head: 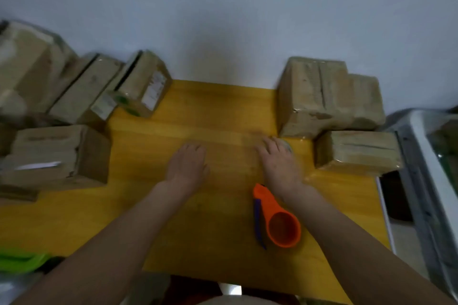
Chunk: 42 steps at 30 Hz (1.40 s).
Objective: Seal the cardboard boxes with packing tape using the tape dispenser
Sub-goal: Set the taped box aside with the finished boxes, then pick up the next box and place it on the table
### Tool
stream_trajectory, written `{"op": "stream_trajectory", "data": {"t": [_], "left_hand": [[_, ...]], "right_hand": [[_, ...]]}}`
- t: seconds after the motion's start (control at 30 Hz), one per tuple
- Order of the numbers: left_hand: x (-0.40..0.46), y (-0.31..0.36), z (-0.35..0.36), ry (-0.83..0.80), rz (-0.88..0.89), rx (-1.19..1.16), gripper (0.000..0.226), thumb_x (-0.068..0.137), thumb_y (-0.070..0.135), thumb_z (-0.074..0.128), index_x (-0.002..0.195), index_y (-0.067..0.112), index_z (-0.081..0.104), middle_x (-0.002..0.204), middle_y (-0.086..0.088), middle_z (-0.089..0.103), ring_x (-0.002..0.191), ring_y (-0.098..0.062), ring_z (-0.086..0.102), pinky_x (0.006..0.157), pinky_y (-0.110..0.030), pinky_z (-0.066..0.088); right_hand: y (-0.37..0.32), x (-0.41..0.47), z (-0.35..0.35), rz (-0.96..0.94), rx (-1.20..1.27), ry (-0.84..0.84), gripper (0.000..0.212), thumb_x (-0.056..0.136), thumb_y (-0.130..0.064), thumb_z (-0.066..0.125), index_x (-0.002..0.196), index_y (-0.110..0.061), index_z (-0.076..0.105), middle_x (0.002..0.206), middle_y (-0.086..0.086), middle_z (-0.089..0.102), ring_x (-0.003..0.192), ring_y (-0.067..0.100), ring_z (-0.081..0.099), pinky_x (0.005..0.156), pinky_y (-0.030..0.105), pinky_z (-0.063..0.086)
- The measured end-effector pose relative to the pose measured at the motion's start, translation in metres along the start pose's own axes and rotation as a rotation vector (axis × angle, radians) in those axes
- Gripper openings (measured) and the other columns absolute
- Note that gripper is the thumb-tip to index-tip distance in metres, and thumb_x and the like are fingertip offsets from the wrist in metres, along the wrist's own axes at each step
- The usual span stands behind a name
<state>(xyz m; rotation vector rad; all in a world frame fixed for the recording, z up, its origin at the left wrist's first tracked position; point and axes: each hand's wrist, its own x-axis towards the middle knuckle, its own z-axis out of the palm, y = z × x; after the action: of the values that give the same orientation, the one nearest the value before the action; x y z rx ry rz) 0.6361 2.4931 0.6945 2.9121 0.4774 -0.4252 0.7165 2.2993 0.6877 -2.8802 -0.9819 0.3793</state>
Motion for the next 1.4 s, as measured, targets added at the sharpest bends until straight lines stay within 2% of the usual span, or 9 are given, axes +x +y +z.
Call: {"op": "stream_trajectory", "data": {"t": [0.23,0.43,0.57,0.7,0.83,1.03,1.1,1.23,1.4], "left_hand": [[-0.041,-0.152,-0.015,0.080,-0.152,-0.048,0.045,0.101,0.035,0.045,0.142,0.019,0.042,0.145,0.000,0.041,0.133,-0.019,0.037,0.107,-0.033,0.034],[-0.067,-0.259,-0.023,0.198,-0.296,-0.127,0.048,0.099,0.034,0.049,0.144,0.019,0.039,0.156,-0.004,0.027,0.144,-0.023,0.019,0.117,-0.037,0.021],[-0.076,-0.314,-0.015,0.190,-0.467,-0.153,0.066,0.096,0.046,0.051,0.150,0.018,0.025,0.159,-0.008,0.015,0.147,-0.028,0.010,0.119,-0.041,0.018],[-0.075,-0.349,-0.008,0.153,-0.643,-0.409,0.077,0.094,0.046,0.054,0.153,0.013,0.015,0.160,-0.010,0.013,0.147,-0.029,0.013,0.116,-0.043,0.023],[-0.068,-0.358,-0.001,0.176,-0.695,-0.597,0.080,0.094,0.041,0.056,0.153,0.010,0.012,0.161,-0.008,0.013,0.148,-0.026,0.013,0.117,-0.042,0.022],[-0.056,-0.341,-0.002,0.183,-0.716,-0.619,0.081,0.094,0.040,0.057,0.155,0.015,0.009,0.157,-0.009,0.022,0.144,-0.028,0.022,0.112,-0.044,0.030],[-0.051,-0.326,-0.002,0.167,-0.669,-0.599,0.080,0.093,0.039,0.058,0.154,0.020,0.010,0.154,-0.008,0.028,0.141,-0.028,0.029,0.109,-0.044,0.035],[-0.039,-0.291,0.001,0.084,-0.545,-0.633,0.078,0.093,0.035,0.059,0.154,0.026,0.010,0.154,-0.006,0.025,0.139,-0.028,0.030,0.109,-0.046,0.034],[-0.033,-0.233,0.007,0.063,-0.332,-0.600,0.079,0.089,0.036,0.064,0.151,0.028,0.016,0.146,0.000,0.036,0.129,-0.021,0.042,0.095,-0.037,0.045]], "right_hand": [[-0.149,0.052,0.008,-0.151,0.003,-0.096,0.070,0.092,0.000,0.050,0.150,-0.019,0.018,0.159,0.007,0.010,0.147,0.030,0.005,0.118,0.039,0.016],[-0.254,0.084,0.019,-0.249,-0.006,-0.124,0.066,0.094,-0.001,0.049,0.151,-0.020,0.019,0.159,0.007,0.009,0.147,0.029,0.003,0.118,0.040,0.018],[-0.309,0.101,0.029,-0.261,0.027,-0.154,0.069,0.094,-0.007,0.054,0.151,-0.021,0.018,0.157,0.006,0.015,0.145,0.029,0.011,0.112,0.039,0.029],[-0.353,0.116,0.038,-0.240,0.181,-0.254,0.073,0.096,-0.010,0.051,0.153,-0.024,0.008,0.157,0.006,0.017,0.141,0.028,0.023,0.108,0.039,0.034],[-0.370,0.125,0.045,-0.193,0.337,-0.280,0.073,0.097,-0.013,0.047,0.153,-0.022,0.002,0.155,0.006,0.024,0.138,0.028,0.029,0.110,0.042,0.035],[-0.357,0.122,0.049,-0.069,0.612,-0.262,0.080,0.093,-0.011,0.055,0.152,-0.032,0.005,0.150,0.002,0.035,0.132,0.026,0.042,0.104,0.046,0.044],[-0.342,0.118,0.047,0.009,0.660,-0.230,0.079,0.093,-0.012,0.057,0.152,-0.032,0.007,0.146,0.003,0.041,0.128,0.026,0.046,0.101,0.047,0.047],[-0.303,0.103,0.039,0.139,0.722,-0.150,0.076,0.093,-0.017,0.059,0.151,-0.031,0.012,0.143,0.005,0.047,0.124,0.026,0.051,0.096,0.046,0.050],[-0.249,0.071,0.036,0.321,0.527,-0.032,0.069,0.093,-0.025,0.060,0.149,-0.029,0.020,0.135,0.008,0.050,0.117,0.028,0.054,0.090,0.043,0.051]]}}
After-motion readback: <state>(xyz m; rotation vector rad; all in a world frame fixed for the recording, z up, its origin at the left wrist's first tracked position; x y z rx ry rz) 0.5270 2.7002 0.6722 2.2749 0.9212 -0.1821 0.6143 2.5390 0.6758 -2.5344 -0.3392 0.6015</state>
